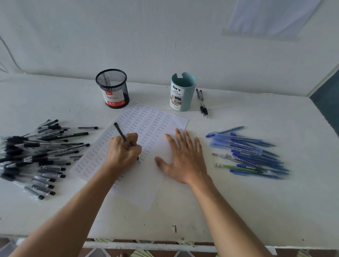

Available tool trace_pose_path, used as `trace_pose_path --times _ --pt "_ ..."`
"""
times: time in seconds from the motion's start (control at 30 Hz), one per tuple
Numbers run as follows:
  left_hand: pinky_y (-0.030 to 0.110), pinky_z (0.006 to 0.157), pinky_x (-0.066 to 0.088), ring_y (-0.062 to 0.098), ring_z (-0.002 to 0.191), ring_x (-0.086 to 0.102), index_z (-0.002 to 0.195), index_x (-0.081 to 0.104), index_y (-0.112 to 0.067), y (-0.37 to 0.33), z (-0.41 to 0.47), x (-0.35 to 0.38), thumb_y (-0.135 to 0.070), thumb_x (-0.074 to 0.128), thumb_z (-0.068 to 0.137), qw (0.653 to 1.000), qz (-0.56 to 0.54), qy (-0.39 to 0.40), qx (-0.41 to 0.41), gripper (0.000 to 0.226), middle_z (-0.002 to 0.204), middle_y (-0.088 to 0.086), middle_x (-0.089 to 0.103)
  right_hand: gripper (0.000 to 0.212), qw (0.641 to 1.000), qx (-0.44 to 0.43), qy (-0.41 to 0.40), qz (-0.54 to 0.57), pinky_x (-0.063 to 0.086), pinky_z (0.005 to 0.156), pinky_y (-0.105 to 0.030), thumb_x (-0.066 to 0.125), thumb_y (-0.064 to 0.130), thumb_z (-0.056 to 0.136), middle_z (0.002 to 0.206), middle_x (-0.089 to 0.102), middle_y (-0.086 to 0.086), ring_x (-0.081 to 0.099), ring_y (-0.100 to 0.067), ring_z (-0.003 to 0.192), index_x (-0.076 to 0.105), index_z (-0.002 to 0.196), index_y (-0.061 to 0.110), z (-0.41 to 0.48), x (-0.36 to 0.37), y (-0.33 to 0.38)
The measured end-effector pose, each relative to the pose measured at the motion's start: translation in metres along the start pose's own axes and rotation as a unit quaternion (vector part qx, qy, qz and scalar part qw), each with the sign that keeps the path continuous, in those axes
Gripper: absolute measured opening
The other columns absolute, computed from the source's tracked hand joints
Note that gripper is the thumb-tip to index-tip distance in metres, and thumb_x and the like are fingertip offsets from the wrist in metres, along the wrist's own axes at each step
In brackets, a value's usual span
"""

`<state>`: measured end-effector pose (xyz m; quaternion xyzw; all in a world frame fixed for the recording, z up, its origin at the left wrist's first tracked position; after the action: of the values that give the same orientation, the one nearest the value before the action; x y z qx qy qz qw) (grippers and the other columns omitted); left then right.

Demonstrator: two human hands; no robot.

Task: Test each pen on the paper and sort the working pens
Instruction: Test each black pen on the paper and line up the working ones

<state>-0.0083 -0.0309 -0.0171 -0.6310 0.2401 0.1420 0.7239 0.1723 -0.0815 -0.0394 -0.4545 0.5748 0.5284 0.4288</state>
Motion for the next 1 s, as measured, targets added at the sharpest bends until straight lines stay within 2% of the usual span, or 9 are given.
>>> trace_pose_path --times 0.13,0.3,0.43,0.57,0.7,0.8,0.87,0.93,1.0 --pt "0.028 0.049 0.022 0.013 0.051 0.027 0.059 0.028 -0.016 -0.003 -0.001 0.0 -0.009 0.047 0.06 1.0 -0.004 -0.001 0.002 0.021 0.054 -0.001 0.028 0.085 1.0 0.002 -0.002 0.003 -0.007 0.122 -0.051 0.034 0.074 0.088 0.167 -0.006 0.001 -0.011 -0.022 0.153 0.009 0.158 0.033 0.0 -0.001 0.0" --pt "0.029 0.049 0.02 0.01 0.05 0.022 0.054 0.027 -0.022 -0.003 -0.001 0.003 0.009 0.05 0.067 1.0 0.001 0.009 0.002 0.041 0.052 -0.01 0.023 0.085 1.0 0.003 -0.002 0.005 -0.008 0.122 -0.05 0.032 0.075 0.087 0.167 -0.007 0.001 -0.011 -0.021 0.153 0.009 0.158 0.034 -0.001 -0.001 0.0" --pt "0.029 0.049 0.021 0.013 0.052 0.025 0.056 0.027 -0.018 0.0 0.0 0.002 0.005 0.051 0.067 1.0 -0.002 -0.002 -0.006 0.035 0.053 -0.005 0.025 0.084 1.0 0.003 -0.006 0.007 -0.008 0.122 -0.05 0.035 0.074 0.089 0.167 -0.007 0.001 -0.011 -0.021 0.153 0.008 0.158 0.034 -0.001 -0.002 0.0" --pt "0.025 0.046 0.02 0.008 0.048 0.022 0.056 0.024 -0.021 -0.003 -0.001 0.002 0.011 0.051 0.07 1.0 0.009 -0.011 0.004 0.044 0.052 -0.01 0.023 0.084 1.0 0.002 -0.009 0.008 -0.008 0.122 -0.05 0.035 0.074 0.088 0.167 -0.007 0.001 -0.011 -0.021 0.153 0.008 0.158 0.034 -0.001 -0.002 0.0" --pt "0.026 0.046 0.03 0.011 0.048 0.036 0.059 0.036 -0.012 0.004 0.002 -0.004 0.009 0.054 0.07 0.999 -0.037 -0.014 -0.022 0.031 0.053 -0.001 0.037 0.084 1.0 0.003 -0.008 0.007 -0.008 0.122 -0.049 0.034 0.074 0.088 0.167 -0.007 0.002 -0.011 -0.02 0.153 0.008 0.158 0.035 -0.001 -0.002 0.0" --pt "0.024 0.042 0.031 0.015 0.042 0.037 0.084 0.052 -0.013 0.009 0.004 -0.008 -0.002 0.055 0.076 0.977 -0.21 -0.007 -0.049 0.014 0.05 0.002 0.039 0.087 1.0 0.003 -0.005 0.008 -0.008 0.122 -0.049 0.035 0.075 0.088 0.167 -0.007 0.0 -0.011 -0.02 0.153 0.007 0.158 0.031 0.0 -0.002 0.0" --pt "0.023 0.038 0.027 0.013 0.037 0.029 0.098 0.046 -0.016 0.011 0.005 -0.007 -0.012 0.052 0.098 0.954 -0.291 -0.012 -0.067 0.007 0.049 -0.002 0.032 0.094 1.0 0.009 -0.011 0.016 -0.007 0.123 -0.047 0.037 0.075 0.087 0.167 -0.008 -0.002 -0.01 -0.02 0.153 0.006 0.159 0.023 -0.001 -0.004 -0.001" --pt "0.024 0.037 0.028 0.012 0.035 0.027 0.105 0.045 -0.014 0.011 0.007 -0.007 -0.03 0.042 0.108 0.951 -0.298 -0.016 -0.077 0.016 0.047 -0.003 0.034 0.1 0.999 0.016 -0.019 0.027 -0.007 0.124 -0.044 0.04 0.075 0.086 0.167 -0.007 -0.004 -0.008 -0.019 0.153 0.005 0.159 0.016 -0.002 -0.005 -0.002" --pt "0.026 0.039 0.03 0.014 0.035 0.033 0.117 0.051 -0.01 0.008 0.008 -0.006 -0.037 0.037 0.108 0.964 -0.258 -0.002 -0.058 0.032 0.045 -0.002 0.04 0.102 0.999 0.018 -0.017 0.031 -0.006 0.124 -0.042 0.041 0.075 0.086 0.167 -0.005 -0.005 -0.008 -0.018 0.153 0.005 0.158 0.014 -0.002 -0.005 -0.003"
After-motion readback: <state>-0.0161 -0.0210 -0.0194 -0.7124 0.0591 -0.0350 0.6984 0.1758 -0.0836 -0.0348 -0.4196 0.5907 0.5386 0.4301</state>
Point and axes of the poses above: each hand's wrist, its own z-axis towards the middle knuckle, its own x-axis out of the palm, y = z × x, the point moved 8 cm from there along z, towards the middle knuckle
